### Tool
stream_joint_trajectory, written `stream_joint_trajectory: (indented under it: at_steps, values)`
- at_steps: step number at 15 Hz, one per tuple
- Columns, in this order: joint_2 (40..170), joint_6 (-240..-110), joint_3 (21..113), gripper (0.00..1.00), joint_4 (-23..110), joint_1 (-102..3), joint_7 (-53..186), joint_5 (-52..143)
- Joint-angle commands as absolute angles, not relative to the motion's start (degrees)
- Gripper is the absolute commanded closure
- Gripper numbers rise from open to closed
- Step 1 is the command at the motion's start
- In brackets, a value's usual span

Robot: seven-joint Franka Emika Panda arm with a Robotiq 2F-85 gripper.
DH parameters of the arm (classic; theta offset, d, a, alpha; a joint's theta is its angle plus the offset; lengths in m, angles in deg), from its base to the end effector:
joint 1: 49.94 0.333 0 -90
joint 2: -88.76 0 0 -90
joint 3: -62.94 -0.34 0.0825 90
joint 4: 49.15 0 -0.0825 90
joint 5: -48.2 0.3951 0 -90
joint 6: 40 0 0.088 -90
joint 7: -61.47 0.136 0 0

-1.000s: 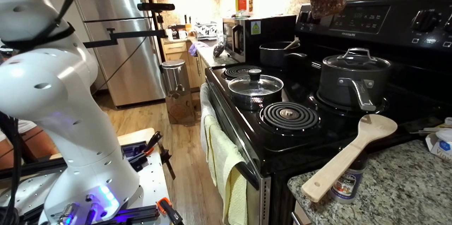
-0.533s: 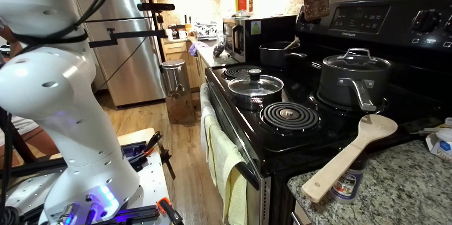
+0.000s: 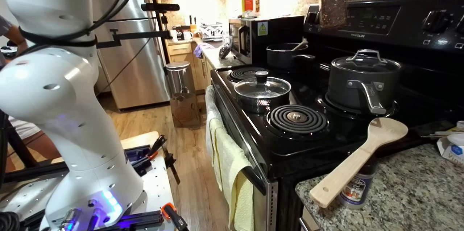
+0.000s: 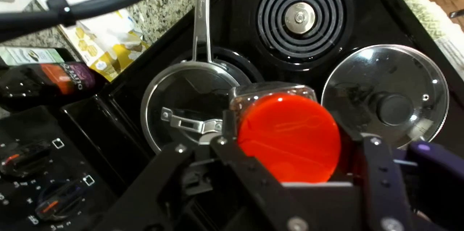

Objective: Move the black pot to the left side of the stove, pick up the jar with the orange lid from the right side of the counter and place it in-between the two pots on the stove, remove the wooden spoon from the black pot on the left and put it on the stove

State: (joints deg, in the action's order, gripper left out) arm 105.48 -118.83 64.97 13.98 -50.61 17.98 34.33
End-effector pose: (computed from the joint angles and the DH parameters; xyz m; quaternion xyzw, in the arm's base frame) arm 0.6338 -0.0618 0.6530 0.9374 0.3254 -0.0564 0.1105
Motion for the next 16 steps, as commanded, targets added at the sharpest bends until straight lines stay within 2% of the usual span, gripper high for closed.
stream_joint_trajectory:
  at_steps: [1, 8, 9, 12, 13, 16]
  values:
    - [108.43, -121.60, 62.13, 0.63, 11.69, -48.99, 13.05, 36.77]
    - [110.95, -135.20, 58.98, 0.63, 18.55, -47.72, 9.40, 37.81]
    - [111.45, -131.90, 59.35, 0.38, 16.13, -46.83, 11.92, 37.04]
    - [112.07, -134.08, 59.38, 0.38, 17.87, -46.99, 11.43, 37.04]
    - [112.06, -134.09, 59.38, 0.63, 17.88, -47.01, 11.37, 37.04]
    - [110.37, -133.80, 59.35, 0.63, 21.29, -46.66, 10.39, 35.91]
